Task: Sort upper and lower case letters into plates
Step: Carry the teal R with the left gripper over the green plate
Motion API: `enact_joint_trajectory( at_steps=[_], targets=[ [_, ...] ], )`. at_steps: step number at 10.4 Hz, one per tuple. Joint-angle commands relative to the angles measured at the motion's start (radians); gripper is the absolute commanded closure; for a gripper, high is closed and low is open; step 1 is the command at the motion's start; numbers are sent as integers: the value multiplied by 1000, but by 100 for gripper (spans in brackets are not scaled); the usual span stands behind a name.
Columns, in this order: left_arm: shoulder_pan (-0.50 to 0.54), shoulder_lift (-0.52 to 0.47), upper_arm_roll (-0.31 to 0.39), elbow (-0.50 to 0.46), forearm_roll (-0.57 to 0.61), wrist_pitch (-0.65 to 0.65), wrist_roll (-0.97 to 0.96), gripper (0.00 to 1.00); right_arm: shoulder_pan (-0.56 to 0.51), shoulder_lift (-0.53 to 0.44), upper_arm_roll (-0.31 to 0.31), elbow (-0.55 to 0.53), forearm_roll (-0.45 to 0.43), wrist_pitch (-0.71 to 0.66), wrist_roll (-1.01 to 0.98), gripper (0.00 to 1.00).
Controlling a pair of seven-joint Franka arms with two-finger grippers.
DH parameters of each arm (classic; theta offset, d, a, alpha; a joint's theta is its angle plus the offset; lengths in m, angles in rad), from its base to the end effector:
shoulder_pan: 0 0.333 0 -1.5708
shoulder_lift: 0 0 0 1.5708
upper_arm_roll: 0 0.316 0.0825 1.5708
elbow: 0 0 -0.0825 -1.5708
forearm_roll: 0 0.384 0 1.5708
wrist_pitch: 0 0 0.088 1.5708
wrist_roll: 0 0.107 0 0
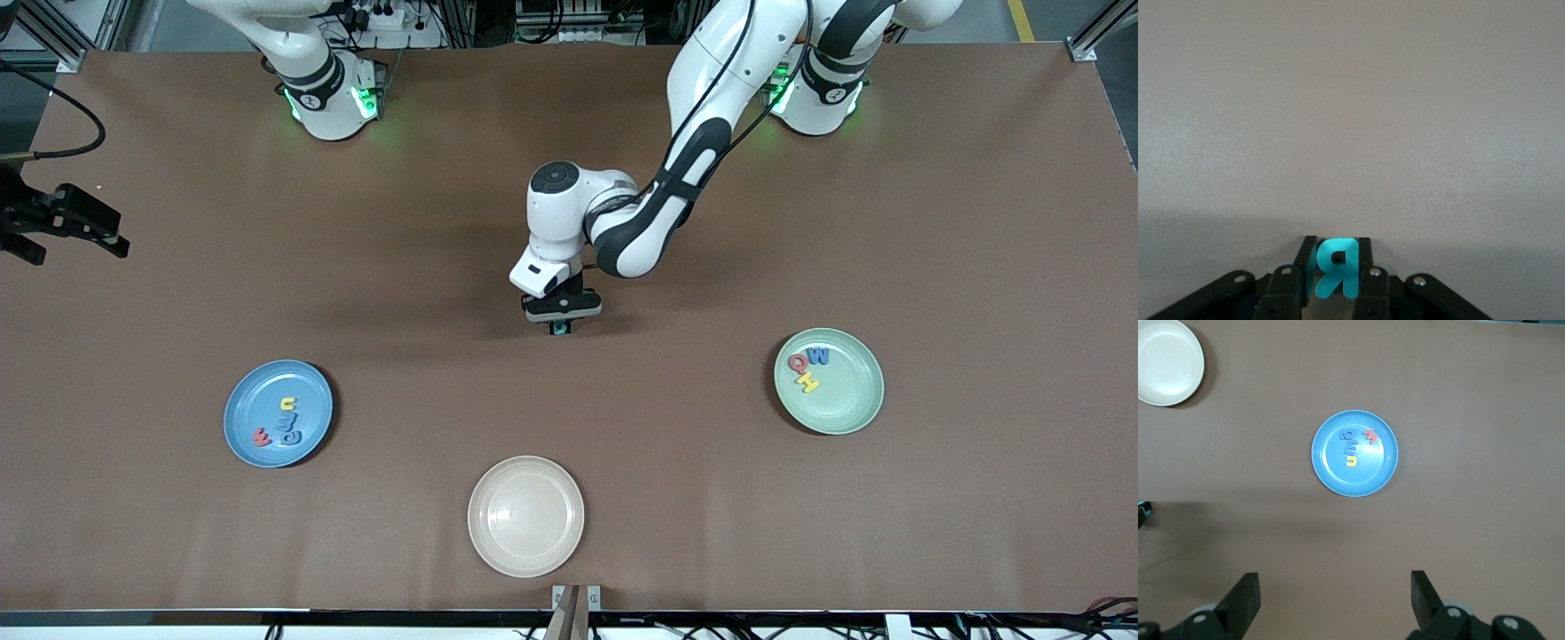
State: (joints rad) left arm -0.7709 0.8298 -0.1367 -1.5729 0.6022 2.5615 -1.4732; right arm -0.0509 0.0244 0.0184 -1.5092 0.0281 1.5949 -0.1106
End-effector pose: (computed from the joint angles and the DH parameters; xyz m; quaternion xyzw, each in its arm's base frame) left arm 0.4430 -0.5568 0.1686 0.9845 0.0689 0.1585 0.0300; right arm 0.5650 -0.0156 0.6423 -0.9987 -0.0391 -0.0316 0.0120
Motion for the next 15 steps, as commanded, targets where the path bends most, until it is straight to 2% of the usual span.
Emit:
enact_joint_trajectory(
  at_steps=[1,3,6,8,10,11,13,15],
  targets=[
    [22,-29,-7,-18,-45,-14,5,90,-27,-26,6,3,24,-13,-20,0],
    [94,-38,-44,-15,-59,-15,46,91,-30,-26,6,1,24,-13,-18,0],
    [316,-76,-228,-15,-59,-134,207,90,-30,-26,6,1,23,-10,-17,0],
    [524,-116,-395,-18,-59,-280,357,90,-30,-26,2,0,23,-13,-15,0],
    [825,-117,-603,-22,-70,-422,562,90,-32,-20,-2,-5,23,-12,-9,0],
    [932,-118,-657,-33,-71,-495,676,89,-32,-18,-2,-5,23,-12,-9,0],
    [1124,-118,-728,-53,-71,-613,891,88,-29,-11,-2,-5,24,5,-9,0],
    [1301,-124,-744,-110,-65,-616,1110,85,-24,-12,1,-6,24,4,-15,0]
  ],
)
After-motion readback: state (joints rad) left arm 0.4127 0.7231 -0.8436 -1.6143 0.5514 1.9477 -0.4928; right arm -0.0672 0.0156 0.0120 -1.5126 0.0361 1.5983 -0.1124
